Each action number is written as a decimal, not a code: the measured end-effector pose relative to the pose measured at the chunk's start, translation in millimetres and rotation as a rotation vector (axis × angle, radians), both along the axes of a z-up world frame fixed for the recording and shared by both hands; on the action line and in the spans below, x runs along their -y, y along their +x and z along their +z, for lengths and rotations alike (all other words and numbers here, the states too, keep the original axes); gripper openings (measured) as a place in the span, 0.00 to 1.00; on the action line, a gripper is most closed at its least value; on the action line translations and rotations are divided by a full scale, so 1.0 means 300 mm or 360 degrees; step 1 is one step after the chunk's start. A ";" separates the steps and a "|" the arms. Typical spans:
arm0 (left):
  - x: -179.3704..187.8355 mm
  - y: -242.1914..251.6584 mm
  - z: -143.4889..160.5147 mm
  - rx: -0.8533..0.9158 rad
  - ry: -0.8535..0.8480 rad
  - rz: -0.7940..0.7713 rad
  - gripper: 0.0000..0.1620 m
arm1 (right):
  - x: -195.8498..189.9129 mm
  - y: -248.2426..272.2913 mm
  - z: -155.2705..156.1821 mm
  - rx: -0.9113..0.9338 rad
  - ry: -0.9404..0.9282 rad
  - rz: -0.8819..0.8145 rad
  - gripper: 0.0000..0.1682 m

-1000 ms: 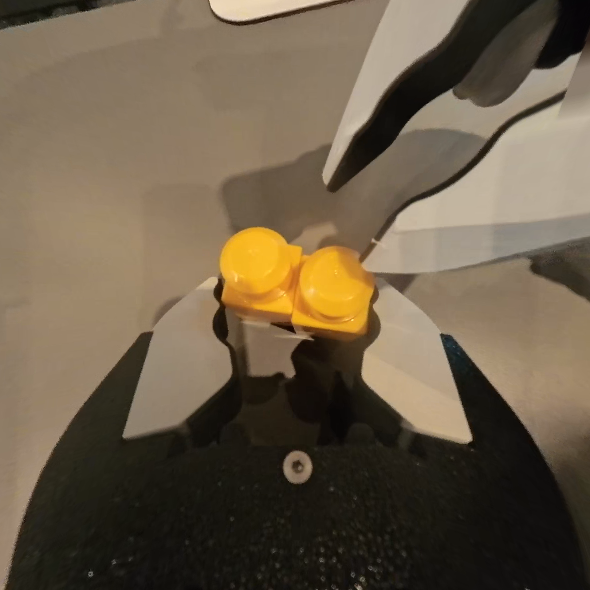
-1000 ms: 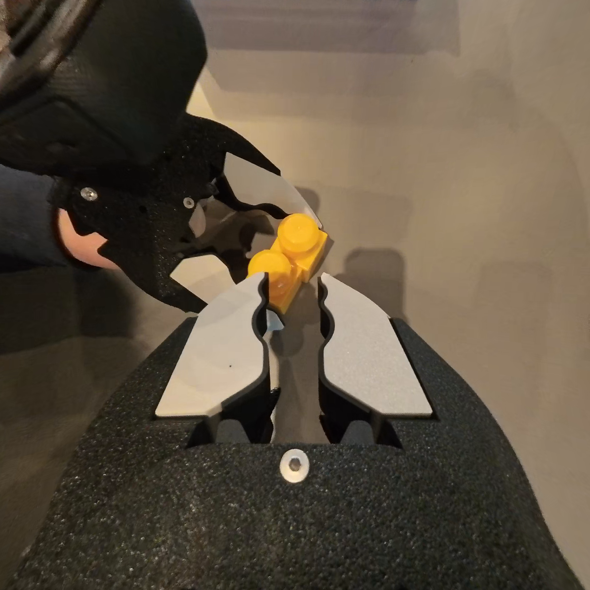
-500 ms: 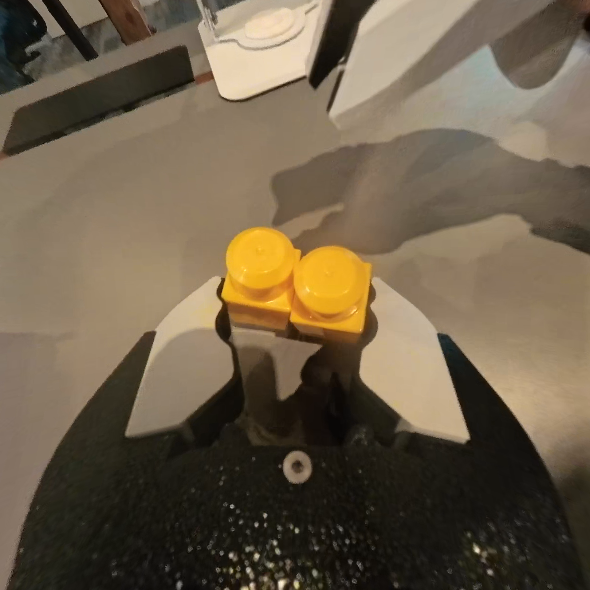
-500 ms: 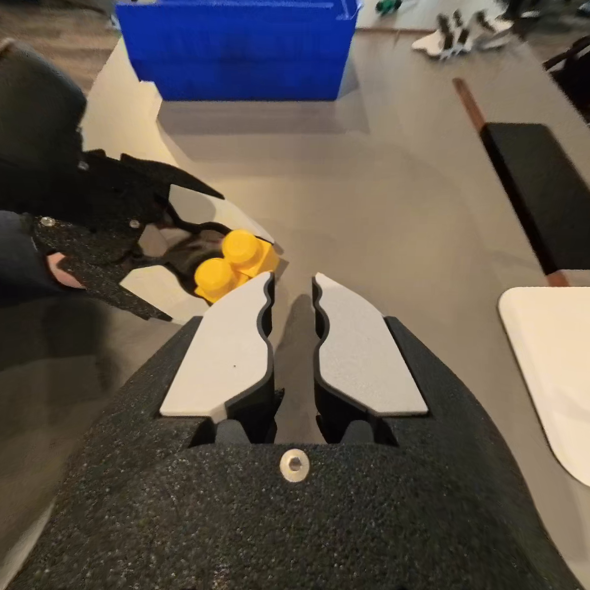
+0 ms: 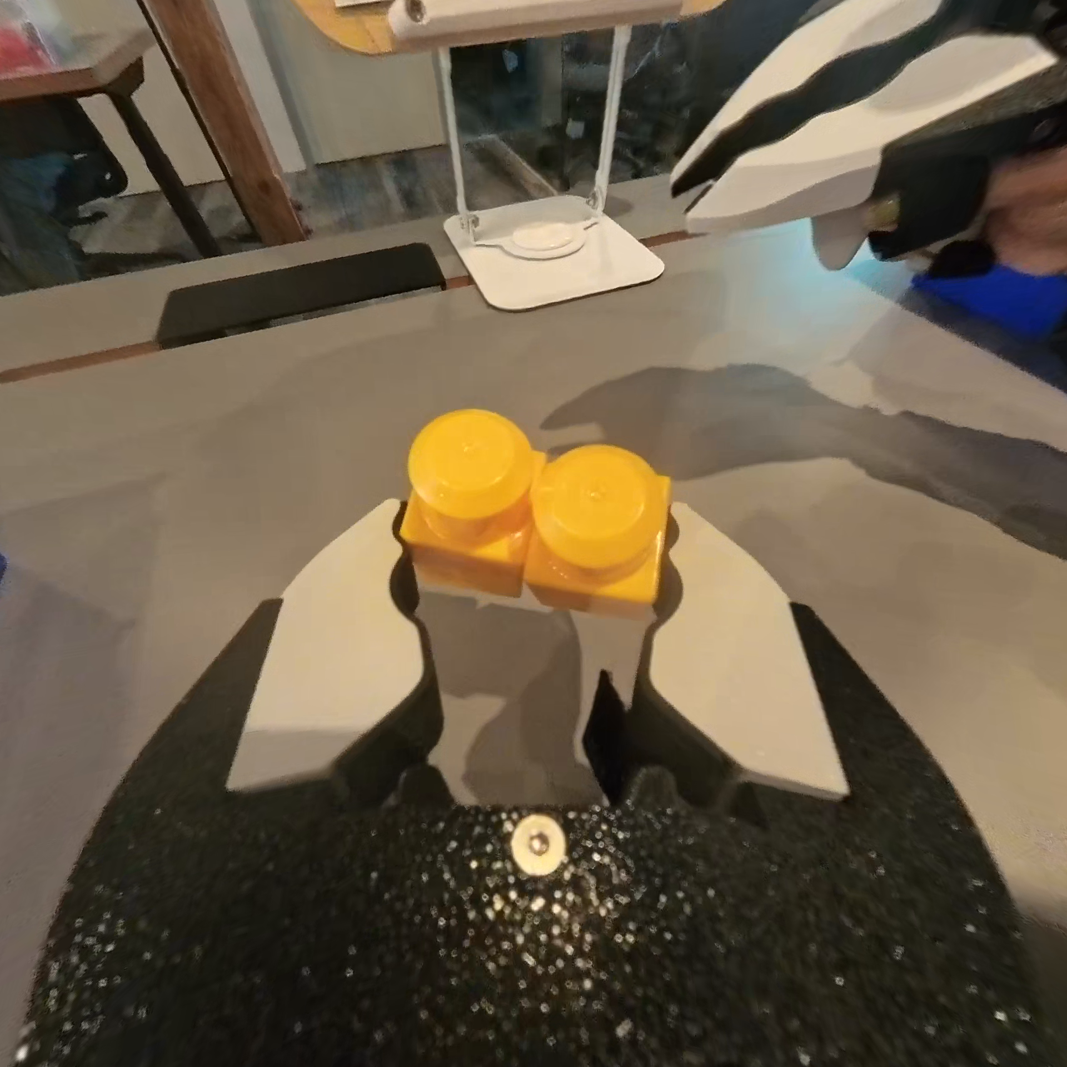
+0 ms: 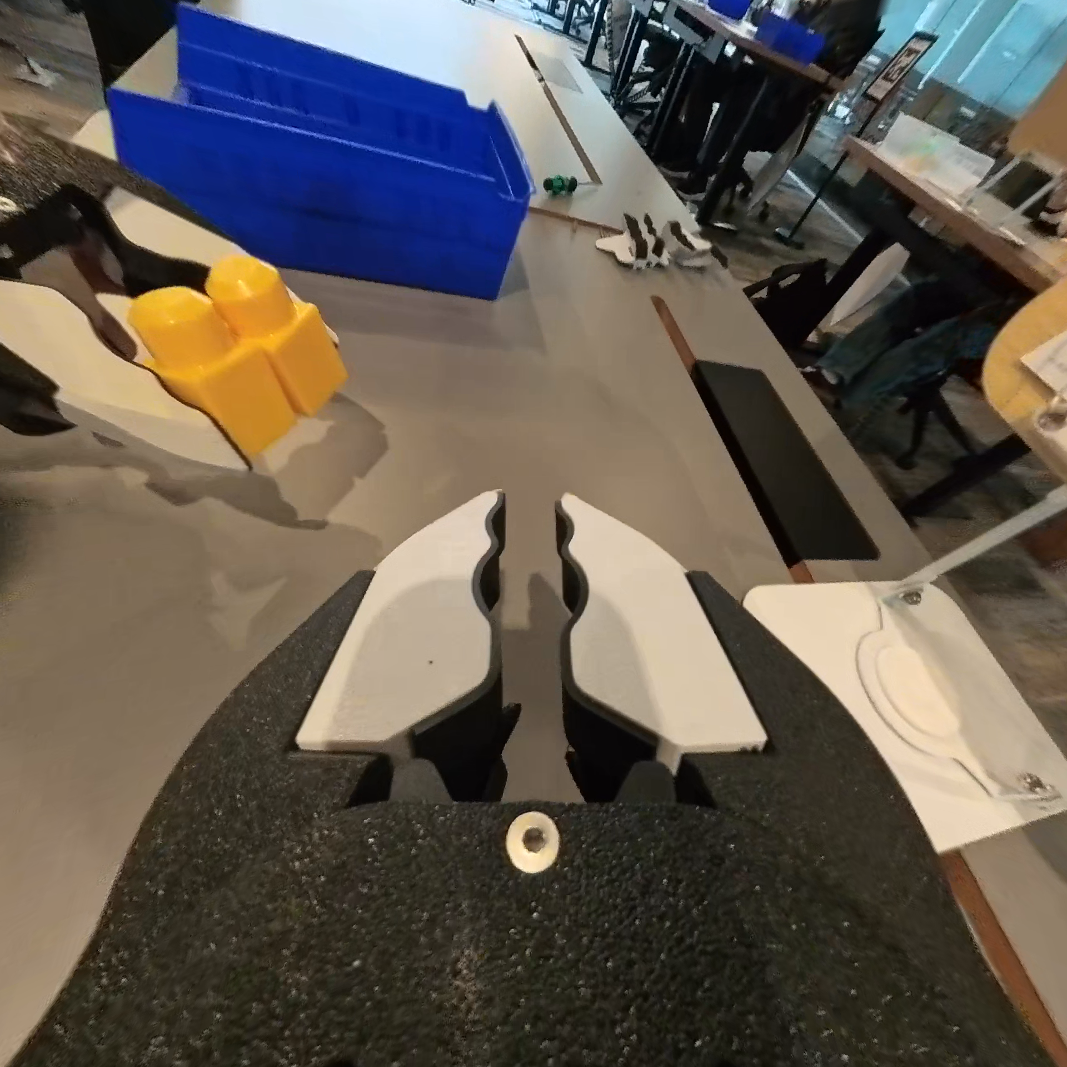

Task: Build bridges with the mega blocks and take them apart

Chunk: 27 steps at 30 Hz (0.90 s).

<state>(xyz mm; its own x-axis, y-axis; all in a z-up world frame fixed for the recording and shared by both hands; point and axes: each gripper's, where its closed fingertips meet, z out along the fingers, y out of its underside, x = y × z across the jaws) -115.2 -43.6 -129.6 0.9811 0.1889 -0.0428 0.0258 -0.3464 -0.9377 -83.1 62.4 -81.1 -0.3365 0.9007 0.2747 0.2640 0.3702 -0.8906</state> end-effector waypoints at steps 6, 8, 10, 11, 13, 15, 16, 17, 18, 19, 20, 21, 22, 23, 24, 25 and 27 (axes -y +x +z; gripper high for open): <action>-0.002 -0.047 -0.042 0.0076 0.0042 -0.0115 0.49 | 0.131 -0.089 0.075 -0.0109 -0.0047 -0.0002 0.09; -0.026 -0.048 -0.041 0.0065 0.0052 -0.0199 0.49 | 0.180 -0.169 0.108 -0.0071 0.0044 0.0058 0.09; -0.049 -0.041 -0.051 0.0033 0.0045 -0.0285 0.50 | 0.245 -0.269 0.154 -0.0015 0.0145 0.0184 0.10; -0.060 -0.034 -0.059 0.0022 0.0038 -0.0330 0.50 | 0.280 -0.324 0.175 0.0034 0.0189 0.0256 0.10; -0.077 -0.021 -0.074 -0.0001 0.0026 -0.0411 0.50 | 0.351 -0.445 0.217 0.0117 0.0291 0.0395 0.11; -0.086 -0.011 -0.077 -0.0020 0.0031 -0.0473 0.50 | 0.440 -0.569 0.242 0.0187 0.0387 0.0557 0.13; -0.087 -0.012 -0.075 -0.0042 0.0036 -0.0491 0.50 | 0.495 -0.625 0.242 0.0228 0.0434 0.0661 0.13; -0.086 -0.016 -0.074 -0.0068 0.0040 -0.0503 0.50 | 0.548 -0.675 0.231 0.0294 0.0489 0.0757 0.14; -0.084 -0.023 -0.073 -0.0089 0.0045 -0.0508 0.50 | 0.604 -0.718 0.211 0.0368 0.0549 0.0853 0.16; -0.080 -0.029 -0.075 -0.0091 0.0050 -0.0512 0.50 | 0.659 -0.755 0.190 0.0435 0.0615 0.0945 0.17; -0.075 -0.031 -0.079 -0.0075 0.0055 -0.0518 0.50 | 0.713 -0.788 0.167 0.0493 0.0683 0.1022 0.19; -0.070 -0.033 -0.084 -0.0052 0.0060 -0.0522 0.50 | 0.770 -0.811 0.144 0.0545 0.0744 0.1109 0.20; -0.066 -0.038 -0.085 -0.0033 0.0066 -0.0519 0.50 | 0.827 -0.825 0.119 0.0598 0.0791 0.1202 0.21; -0.064 -0.043 -0.081 -0.0013 0.0079 -0.0513 0.50 | 0.876 -0.838 0.094 0.0647 0.0849 0.1278 0.22; -0.062 -0.048 -0.075 0.0011 0.0097 -0.0507 0.49 | 0.911 -0.854 0.065 0.0688 0.0934 0.1327 0.23; -0.059 -0.051 -0.070 0.0034 0.0114 -0.0503 0.49 | 0.932 -0.872 0.036 0.0730 0.1041 0.1358 0.24; -0.052 -0.051 -0.062 0.0064 0.0135 -0.0505 0.49 | 0.967 -0.895 -0.006 0.0789 0.1167 0.1416 0.25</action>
